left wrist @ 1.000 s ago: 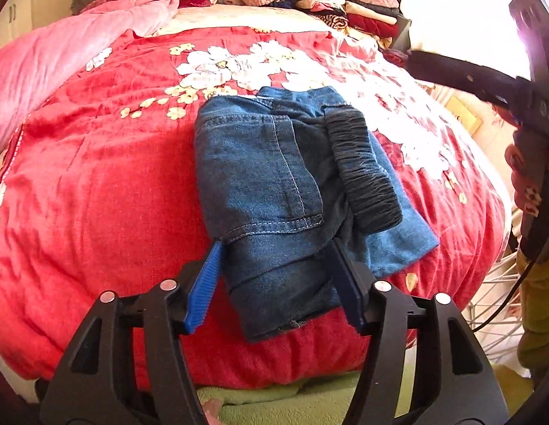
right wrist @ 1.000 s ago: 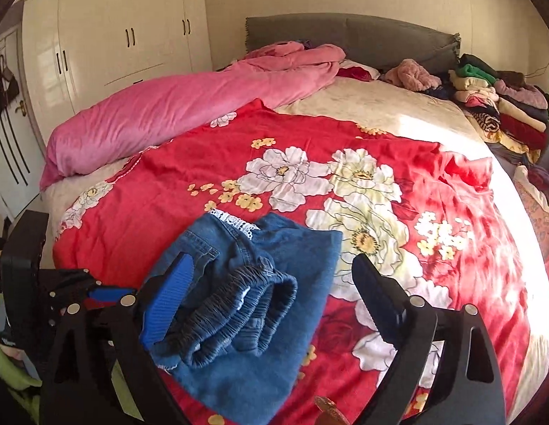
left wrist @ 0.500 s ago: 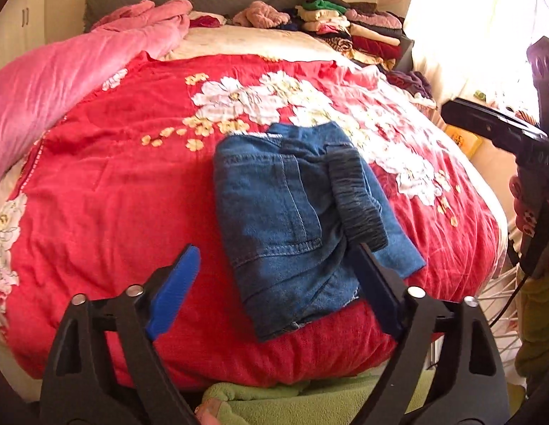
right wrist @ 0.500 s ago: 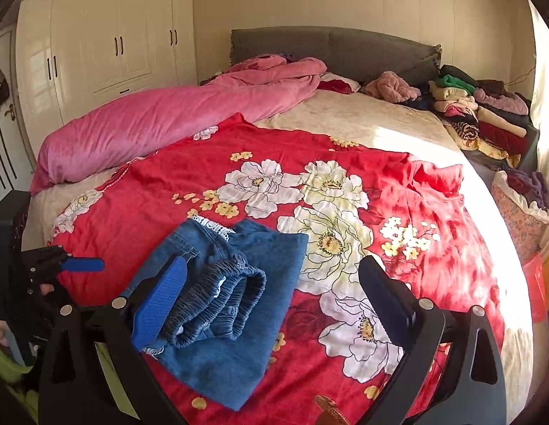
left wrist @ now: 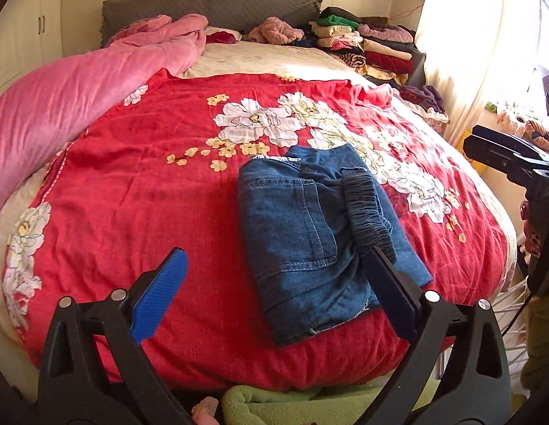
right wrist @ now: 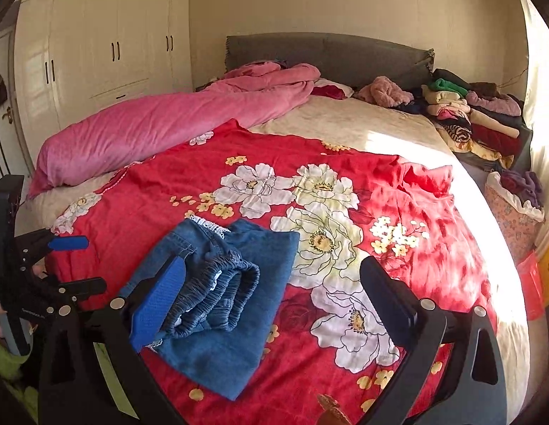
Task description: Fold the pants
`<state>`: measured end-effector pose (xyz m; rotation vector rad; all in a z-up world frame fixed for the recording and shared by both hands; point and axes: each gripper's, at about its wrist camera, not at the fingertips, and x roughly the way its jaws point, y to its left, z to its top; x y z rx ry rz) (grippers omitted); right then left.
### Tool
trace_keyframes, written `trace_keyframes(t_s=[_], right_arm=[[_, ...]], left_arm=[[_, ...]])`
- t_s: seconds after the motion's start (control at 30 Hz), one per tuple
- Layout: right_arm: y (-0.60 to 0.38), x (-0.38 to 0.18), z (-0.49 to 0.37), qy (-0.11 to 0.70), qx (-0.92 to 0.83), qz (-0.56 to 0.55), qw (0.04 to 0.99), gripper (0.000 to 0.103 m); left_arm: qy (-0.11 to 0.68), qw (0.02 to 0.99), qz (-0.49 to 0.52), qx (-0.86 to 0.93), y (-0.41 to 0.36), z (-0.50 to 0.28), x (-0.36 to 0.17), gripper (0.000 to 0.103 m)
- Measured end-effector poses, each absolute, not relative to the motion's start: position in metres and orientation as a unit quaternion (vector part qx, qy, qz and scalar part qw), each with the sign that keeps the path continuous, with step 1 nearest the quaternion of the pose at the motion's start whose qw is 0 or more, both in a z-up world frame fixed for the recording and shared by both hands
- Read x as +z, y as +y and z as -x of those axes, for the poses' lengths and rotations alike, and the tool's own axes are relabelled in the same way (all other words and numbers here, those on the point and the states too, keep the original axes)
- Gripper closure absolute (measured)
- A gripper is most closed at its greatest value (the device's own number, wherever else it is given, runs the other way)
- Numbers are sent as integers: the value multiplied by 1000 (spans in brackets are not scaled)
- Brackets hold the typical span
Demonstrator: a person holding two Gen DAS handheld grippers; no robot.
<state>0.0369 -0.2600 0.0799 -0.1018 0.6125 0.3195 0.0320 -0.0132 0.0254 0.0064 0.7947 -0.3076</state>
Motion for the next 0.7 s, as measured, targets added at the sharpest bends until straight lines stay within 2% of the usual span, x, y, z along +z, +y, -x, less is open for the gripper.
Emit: trace_keyframes(t_s=[0.7], right_arm=[[-266, 34, -46, 355, 144, 31, 923, 5]], left_arm=[[405, 905, -8, -129, -13, -44, 5, 10]])
